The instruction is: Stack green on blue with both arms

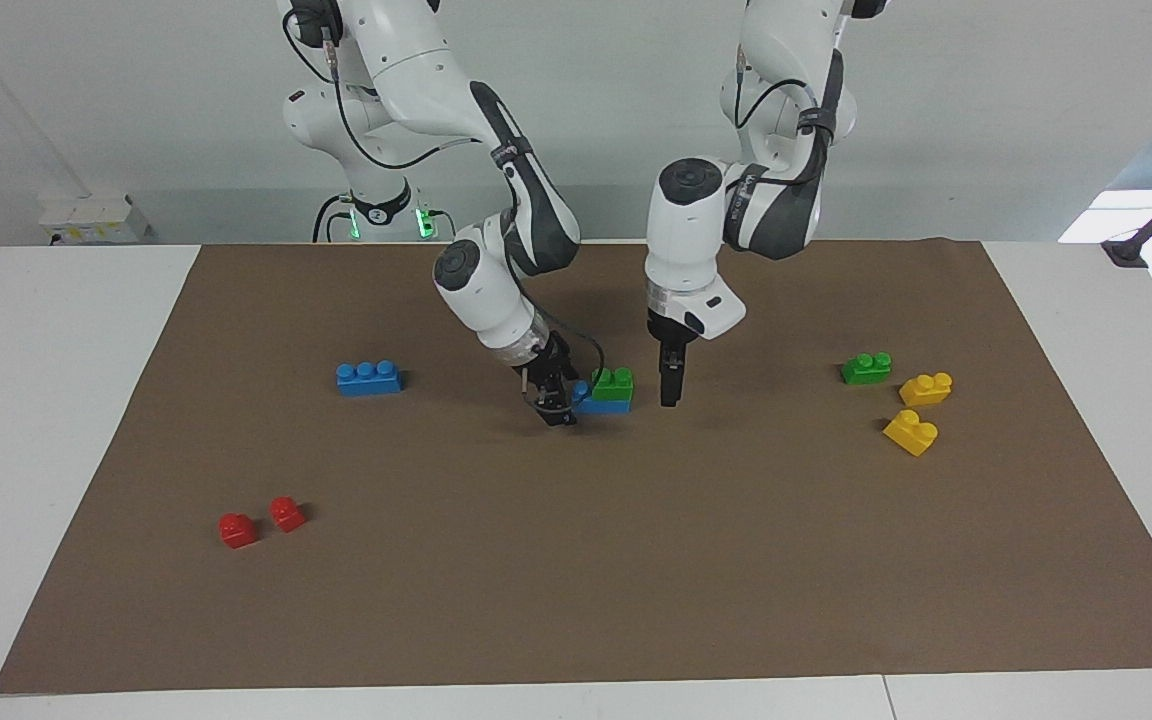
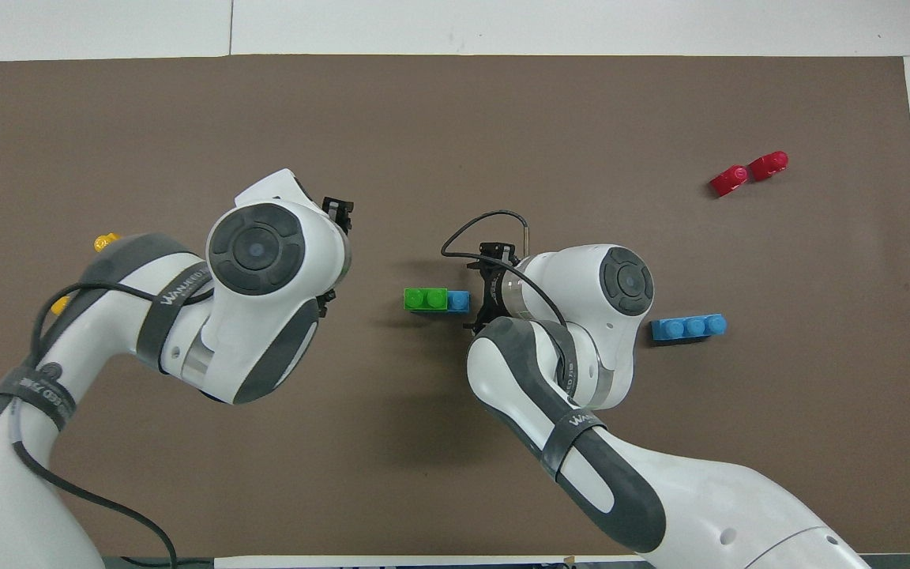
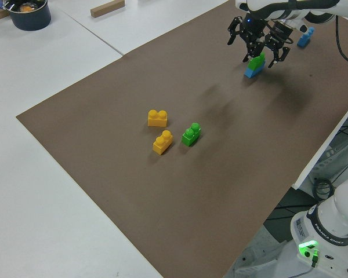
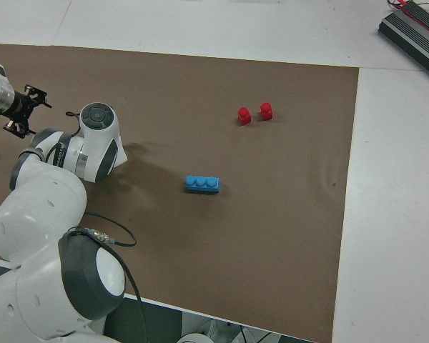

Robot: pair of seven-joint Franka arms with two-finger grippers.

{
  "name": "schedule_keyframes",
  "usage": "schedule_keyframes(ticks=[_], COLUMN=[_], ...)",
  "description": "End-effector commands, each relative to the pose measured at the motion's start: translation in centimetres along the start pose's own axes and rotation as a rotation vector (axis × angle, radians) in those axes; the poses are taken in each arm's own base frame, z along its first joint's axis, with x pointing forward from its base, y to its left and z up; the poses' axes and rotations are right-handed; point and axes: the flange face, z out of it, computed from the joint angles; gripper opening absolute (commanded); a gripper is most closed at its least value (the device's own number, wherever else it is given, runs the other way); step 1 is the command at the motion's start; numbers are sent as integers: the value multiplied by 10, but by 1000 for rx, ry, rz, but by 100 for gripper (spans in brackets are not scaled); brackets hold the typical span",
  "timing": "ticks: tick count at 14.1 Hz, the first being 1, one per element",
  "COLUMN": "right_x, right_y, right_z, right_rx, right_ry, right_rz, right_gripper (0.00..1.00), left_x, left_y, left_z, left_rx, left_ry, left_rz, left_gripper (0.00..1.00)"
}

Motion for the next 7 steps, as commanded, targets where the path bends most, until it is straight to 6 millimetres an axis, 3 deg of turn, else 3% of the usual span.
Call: schedule_keyframes(ticks=[1,4,7], right_x=[15,26,57], right_y=[-20,-35,-59], right_z=[-32,-69,-134], right_rx=[-12,7,49], right_ry=[-49,-77,-94], right_rz=[6,21,-104], right_gripper=[100,100,100], left_x=[53,113,189], left_y=[-6,-13,-24], left_z=[-21,-37,-78], left_rx=[16,35,59], left_ry=[17,-10,-80], left_rz=[145,319,546], left_gripper=[100,100,100])
